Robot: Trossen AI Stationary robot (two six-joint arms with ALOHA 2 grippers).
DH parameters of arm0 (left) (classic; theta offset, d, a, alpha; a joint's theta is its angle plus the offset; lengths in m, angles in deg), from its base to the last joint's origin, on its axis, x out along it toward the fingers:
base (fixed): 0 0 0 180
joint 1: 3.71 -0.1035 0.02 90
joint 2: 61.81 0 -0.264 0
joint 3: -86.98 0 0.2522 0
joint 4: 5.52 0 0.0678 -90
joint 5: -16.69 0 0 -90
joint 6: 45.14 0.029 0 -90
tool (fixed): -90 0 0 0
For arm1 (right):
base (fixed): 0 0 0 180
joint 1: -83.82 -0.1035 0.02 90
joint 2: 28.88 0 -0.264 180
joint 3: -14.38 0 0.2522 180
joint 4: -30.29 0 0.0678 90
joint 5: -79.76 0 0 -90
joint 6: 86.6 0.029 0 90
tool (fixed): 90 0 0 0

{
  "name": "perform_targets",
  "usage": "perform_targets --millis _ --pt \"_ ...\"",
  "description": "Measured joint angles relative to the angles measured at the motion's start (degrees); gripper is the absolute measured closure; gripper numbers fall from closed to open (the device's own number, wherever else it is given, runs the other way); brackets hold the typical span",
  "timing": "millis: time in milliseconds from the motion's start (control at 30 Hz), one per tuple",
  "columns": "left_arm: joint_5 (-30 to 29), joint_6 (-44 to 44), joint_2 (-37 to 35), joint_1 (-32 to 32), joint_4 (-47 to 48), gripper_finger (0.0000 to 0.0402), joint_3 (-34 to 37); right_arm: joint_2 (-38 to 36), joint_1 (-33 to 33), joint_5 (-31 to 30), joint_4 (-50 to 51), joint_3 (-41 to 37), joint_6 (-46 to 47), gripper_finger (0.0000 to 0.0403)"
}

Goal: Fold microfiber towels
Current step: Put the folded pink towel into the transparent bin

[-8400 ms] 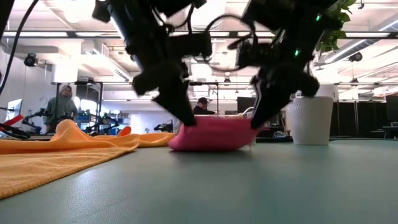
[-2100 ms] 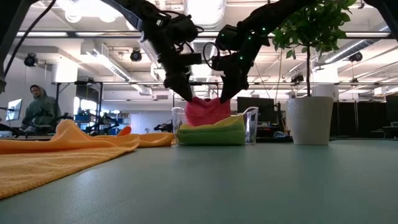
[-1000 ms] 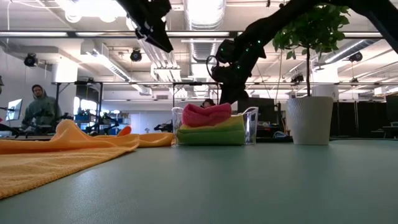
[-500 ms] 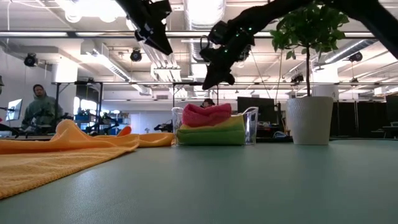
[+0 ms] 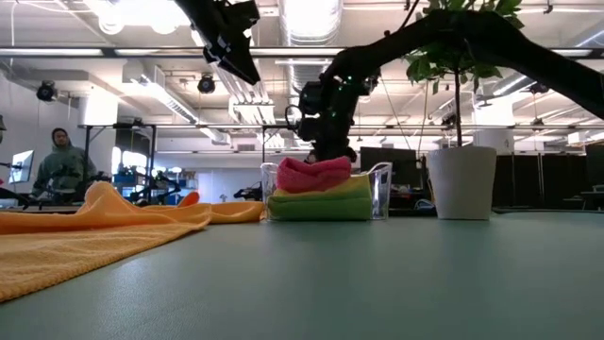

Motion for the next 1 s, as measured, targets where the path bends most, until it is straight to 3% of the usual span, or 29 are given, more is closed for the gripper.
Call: perform_targets --millis 467,833,1000 --pt "0.0 0.1 0.0 0.0 -0.1 0.0276 2.8 3.3 -0.4 -0.6 3.7 -0.7 -0.3 0.0394" --pt "0.0 0.1 0.0 0.0 -0.1 0.0276 4.7 4.7 -0.4 -15.8 -2.5 -0.8 5.7 0.0394" --pt "0.0 0.1 0.0 0.0 -0.1 0.0276 4.7 4.3 -0.4 -11.2 -0.8 -0.8 3.8 0.0394"
